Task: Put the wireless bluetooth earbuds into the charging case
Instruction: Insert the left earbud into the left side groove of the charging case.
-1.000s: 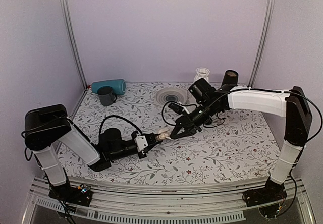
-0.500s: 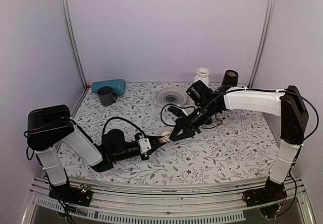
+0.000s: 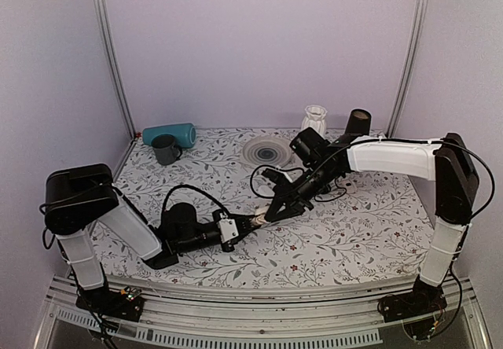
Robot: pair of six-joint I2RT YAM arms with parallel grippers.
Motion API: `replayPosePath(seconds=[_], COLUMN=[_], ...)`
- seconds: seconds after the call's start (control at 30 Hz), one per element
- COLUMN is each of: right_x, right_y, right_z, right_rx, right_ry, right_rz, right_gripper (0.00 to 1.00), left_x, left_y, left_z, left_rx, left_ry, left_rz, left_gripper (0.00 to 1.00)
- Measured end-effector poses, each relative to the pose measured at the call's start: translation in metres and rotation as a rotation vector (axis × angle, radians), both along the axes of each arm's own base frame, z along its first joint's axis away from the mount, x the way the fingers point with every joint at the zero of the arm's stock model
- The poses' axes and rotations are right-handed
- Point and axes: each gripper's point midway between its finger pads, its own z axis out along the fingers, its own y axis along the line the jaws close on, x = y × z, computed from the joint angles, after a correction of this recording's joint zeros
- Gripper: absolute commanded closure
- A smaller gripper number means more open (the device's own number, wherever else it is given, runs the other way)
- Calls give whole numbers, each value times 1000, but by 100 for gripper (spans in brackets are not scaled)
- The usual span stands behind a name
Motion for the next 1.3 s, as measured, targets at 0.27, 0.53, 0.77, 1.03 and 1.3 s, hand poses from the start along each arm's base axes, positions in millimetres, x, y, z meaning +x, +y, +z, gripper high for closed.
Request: replayPosePath(seconds=[0.27,0.53,0.77,1.03,1.3], right_x=[-2,-5,-6,-3,2], right_y=[-2,-5,-7,-11,-16], right_z=[-6,-11,-20,-23,-26], right_rx=[-26,-69,-120,-168,-212], right_ry=[31,73,121,181,233], right_rz=[-1,-2,-4,-43,-101], right_gripper=[91,92,91,91,90], left_x=[-3,-6,-9,-6,-1], left_y=[-3,-7,-11,-17,-24], left_z=[-5,-11,-20,-23,-27], left_rx=[20,28,50,47,39], left_ry=[-11,-16,-18,-26,-31], left_rz=[-7,-12,-14,-2,10], left_gripper=[100,100,100,100,100])
